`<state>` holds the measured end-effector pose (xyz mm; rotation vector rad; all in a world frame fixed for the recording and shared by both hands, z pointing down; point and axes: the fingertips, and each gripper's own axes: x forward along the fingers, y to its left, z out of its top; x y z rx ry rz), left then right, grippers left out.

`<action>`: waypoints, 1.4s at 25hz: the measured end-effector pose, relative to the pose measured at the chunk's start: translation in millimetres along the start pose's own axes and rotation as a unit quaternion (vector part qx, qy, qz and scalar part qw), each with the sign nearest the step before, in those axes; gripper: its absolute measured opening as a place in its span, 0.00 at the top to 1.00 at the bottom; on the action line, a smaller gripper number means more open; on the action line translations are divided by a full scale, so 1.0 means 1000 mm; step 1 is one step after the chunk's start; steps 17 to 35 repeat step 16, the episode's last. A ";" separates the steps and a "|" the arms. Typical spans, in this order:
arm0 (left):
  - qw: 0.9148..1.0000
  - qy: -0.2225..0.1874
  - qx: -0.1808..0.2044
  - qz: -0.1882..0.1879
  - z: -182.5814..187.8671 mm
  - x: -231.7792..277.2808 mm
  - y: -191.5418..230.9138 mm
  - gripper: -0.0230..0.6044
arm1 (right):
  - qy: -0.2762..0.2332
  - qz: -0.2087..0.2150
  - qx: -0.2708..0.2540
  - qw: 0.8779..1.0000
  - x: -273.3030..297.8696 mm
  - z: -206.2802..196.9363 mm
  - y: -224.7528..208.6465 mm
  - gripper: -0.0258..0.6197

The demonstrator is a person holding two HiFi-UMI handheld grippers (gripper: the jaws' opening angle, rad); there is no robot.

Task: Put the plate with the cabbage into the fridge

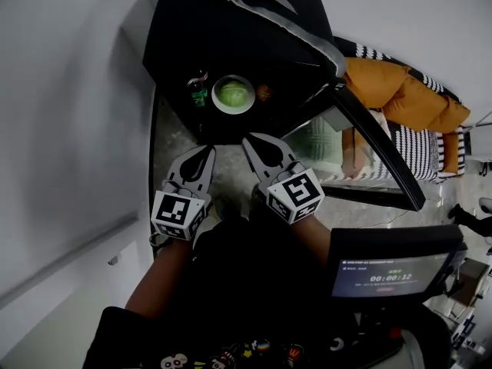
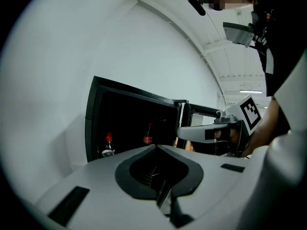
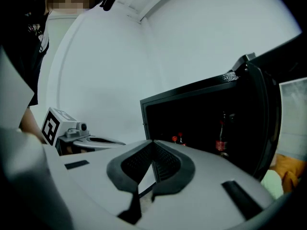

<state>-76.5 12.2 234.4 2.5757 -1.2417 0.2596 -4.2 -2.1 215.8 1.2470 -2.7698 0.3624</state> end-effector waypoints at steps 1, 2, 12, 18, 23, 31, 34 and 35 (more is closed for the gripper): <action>1.000 0.000 0.000 -0.001 0.000 0.000 0.002 0.96 | 0.002 -0.001 0.000 1.000 -0.001 -0.001 0.001 0.95; 1.000 -0.001 0.001 -0.002 0.001 0.001 0.003 0.96 | 0.004 -0.001 -0.001 1.000 -0.002 -0.002 0.001 0.95; 1.000 0.003 0.013 -0.019 0.001 0.005 0.004 0.96 | 0.006 -0.008 -0.003 1.000 -0.009 -0.014 0.004 0.95; 1.000 0.003 0.012 -0.019 -0.008 0.005 -0.004 0.96 | 0.004 -0.007 -0.003 1.000 -0.018 -0.019 0.004 0.95; 1.000 0.003 0.012 -0.019 -0.008 0.005 -0.004 0.96 | 0.004 -0.007 -0.003 1.000 -0.018 -0.019 0.004 0.95; 1.000 0.003 0.012 -0.019 -0.008 0.005 -0.004 0.96 | 0.004 -0.007 -0.003 1.000 -0.018 -0.019 0.004 0.95; 1.000 0.003 0.012 -0.019 -0.008 0.005 -0.004 0.96 | 0.004 -0.007 -0.003 1.000 -0.018 -0.019 0.004 0.95; 1.000 0.003 0.012 -0.019 -0.008 0.005 -0.004 0.96 | 0.004 -0.007 -0.003 1.000 -0.018 -0.019 0.004 0.95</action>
